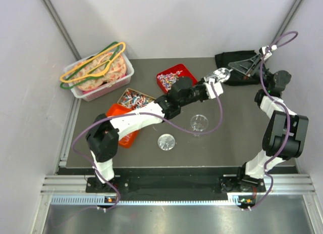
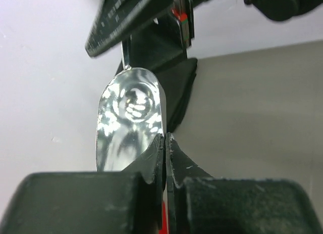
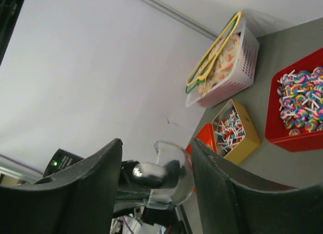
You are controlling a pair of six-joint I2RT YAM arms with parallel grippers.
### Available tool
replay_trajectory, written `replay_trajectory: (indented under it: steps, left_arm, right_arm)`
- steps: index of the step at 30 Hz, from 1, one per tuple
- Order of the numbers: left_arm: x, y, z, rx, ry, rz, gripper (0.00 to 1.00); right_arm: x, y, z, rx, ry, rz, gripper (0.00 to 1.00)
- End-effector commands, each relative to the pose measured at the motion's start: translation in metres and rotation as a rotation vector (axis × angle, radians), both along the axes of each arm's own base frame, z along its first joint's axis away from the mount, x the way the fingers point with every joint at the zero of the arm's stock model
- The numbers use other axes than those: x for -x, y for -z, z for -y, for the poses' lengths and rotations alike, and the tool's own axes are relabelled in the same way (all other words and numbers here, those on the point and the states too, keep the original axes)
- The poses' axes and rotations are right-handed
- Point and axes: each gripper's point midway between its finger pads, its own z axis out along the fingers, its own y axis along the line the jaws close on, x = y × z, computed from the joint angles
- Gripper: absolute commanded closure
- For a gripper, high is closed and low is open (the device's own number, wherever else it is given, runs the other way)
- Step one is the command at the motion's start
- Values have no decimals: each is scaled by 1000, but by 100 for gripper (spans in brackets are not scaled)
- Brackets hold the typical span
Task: Pack the candies
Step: Pick up the spatula from the center of the board.
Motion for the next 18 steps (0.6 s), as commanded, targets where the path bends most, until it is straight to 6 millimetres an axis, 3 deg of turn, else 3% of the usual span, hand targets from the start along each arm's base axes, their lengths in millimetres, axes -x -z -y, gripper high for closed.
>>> replay_trajectory:
  steps: [1,7,10,11,12,13,14,15,17,18]
  left_arm:
    - [1,-47,-26,66,-56,138,100]
    - [-1,-45,-44,42,-89,175,100]
    - [-3,-43,-54,10,-103,215,100]
    - [0,-48,-59,10,-97,232,100]
    - [2,-39,-62,-15,-90,233,100]
    - [3,-37,-65,-34,-84,251,100]
    - [8,-41,-70,-36,-71,261,100]
    - [12,-30,-72,-61,-56,251,100]
    - [20,-33,-80,-73,-28,269,100]
    - [27,-23,-81,-91,5,264,100]
  right_arm:
    - [16,-19,-6,78,-75,122,44]
    - [16,-20,-3,111,-74,121,46]
    - [7,-13,3,156,-43,26,44]
    - [-1,-18,7,284,-1,146,44]
    - [2,6,5,283,-11,-62,40]
    - [-7,-10,12,474,55,132,39]
    - [-4,-8,12,524,55,123,38]
    - [2,-5,10,545,41,101,36]
    - [8,-16,12,601,34,178,34]
    - [10,-16,13,642,36,198,33]
